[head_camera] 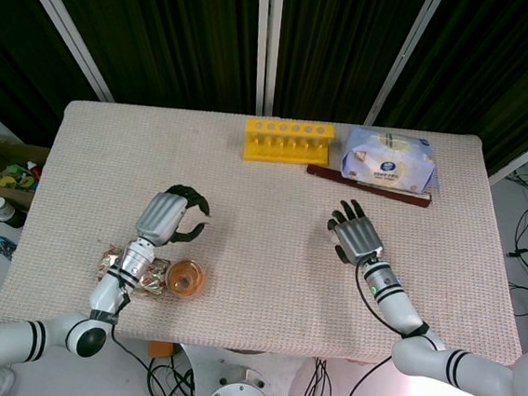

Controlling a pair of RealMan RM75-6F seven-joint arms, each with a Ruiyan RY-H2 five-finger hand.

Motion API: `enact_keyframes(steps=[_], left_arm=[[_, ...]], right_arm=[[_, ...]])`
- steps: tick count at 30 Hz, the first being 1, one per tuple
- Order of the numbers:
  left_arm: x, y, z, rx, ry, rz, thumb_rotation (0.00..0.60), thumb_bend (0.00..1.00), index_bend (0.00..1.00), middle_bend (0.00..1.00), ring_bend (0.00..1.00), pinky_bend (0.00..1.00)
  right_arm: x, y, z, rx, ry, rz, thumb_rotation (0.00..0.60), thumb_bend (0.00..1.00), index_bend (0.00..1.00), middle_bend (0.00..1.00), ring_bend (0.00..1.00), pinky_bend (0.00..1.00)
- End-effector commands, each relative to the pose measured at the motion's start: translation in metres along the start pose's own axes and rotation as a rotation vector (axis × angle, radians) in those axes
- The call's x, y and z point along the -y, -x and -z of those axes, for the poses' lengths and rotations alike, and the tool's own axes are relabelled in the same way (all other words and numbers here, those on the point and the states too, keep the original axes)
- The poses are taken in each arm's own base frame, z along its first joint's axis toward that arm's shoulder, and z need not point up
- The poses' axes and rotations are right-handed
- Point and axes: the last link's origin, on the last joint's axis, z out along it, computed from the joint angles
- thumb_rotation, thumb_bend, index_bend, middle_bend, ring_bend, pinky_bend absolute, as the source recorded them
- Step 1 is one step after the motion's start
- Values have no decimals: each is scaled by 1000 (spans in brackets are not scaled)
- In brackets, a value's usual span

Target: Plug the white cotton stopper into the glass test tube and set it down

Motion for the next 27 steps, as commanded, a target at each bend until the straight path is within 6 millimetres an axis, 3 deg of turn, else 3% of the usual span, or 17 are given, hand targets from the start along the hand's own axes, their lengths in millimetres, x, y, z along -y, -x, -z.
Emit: enact_keyframes(steps=[1,20,27], left_arm=[[0,0,0,1,1,-1,600,395,586,430,278,237],[0,1,-1,9,-5,1,600,394,586,425,277,234],[3,1,-2,9,-11,2,600,394,585,424,276,234]], right_arm=[[0,0,0,-4,-2,-4,600,362,401,240,26,74],[-4,0,0,-9,6,-3,600,390,470,285,47,85],[-5,-1,-1,-13,8,-1,600,473,547,323,71,100]])
